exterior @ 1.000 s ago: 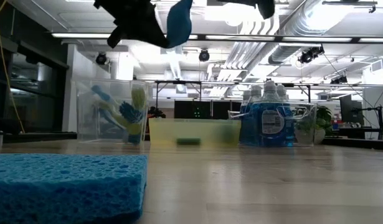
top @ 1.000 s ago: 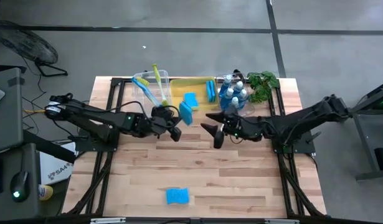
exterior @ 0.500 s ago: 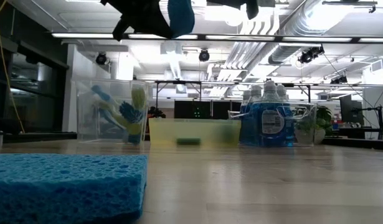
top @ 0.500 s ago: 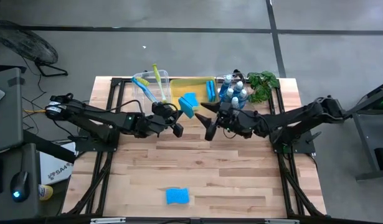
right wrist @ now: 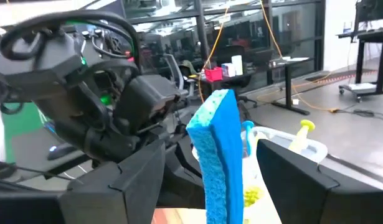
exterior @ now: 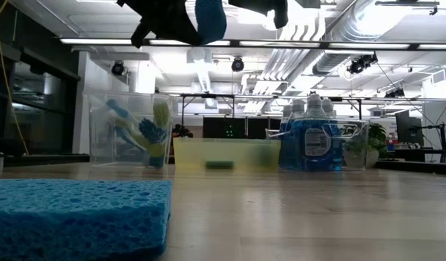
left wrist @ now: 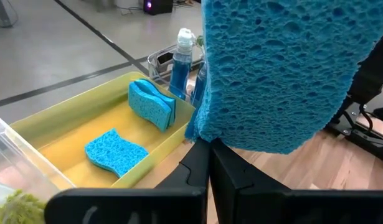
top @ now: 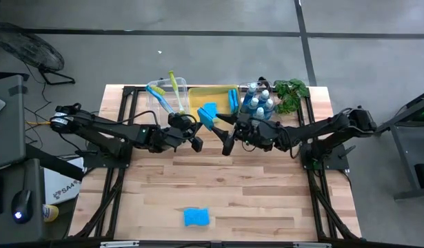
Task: Pick & Place Kitchen Sink Supplies
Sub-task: Put the blue sponge into the yellow bin
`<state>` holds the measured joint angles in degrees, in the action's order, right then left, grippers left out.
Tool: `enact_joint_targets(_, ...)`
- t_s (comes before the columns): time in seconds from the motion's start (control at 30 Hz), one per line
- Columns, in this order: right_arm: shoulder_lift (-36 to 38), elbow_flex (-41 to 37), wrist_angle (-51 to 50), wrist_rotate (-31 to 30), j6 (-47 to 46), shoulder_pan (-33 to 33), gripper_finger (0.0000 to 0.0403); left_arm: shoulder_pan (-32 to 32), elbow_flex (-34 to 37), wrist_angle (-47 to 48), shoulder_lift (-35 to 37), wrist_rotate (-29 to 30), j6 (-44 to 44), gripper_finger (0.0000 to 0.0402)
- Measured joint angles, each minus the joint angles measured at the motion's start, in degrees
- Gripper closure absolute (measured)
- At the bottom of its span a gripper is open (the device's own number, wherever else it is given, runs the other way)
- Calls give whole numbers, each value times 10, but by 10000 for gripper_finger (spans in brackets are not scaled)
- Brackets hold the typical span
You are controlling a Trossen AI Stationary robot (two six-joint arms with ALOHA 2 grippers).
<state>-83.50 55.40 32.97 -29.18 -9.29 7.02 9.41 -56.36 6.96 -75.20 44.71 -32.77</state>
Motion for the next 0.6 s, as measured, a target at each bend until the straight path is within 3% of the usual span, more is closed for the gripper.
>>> enact_joint_targets(0.4,-24,0,36,10,3,-23,159,0,0,0,0,-4,0,401)
enact_joint_targets(0.6,-24,0,42,38,3,-30,196,0,0,0,0,-4,-5,401)
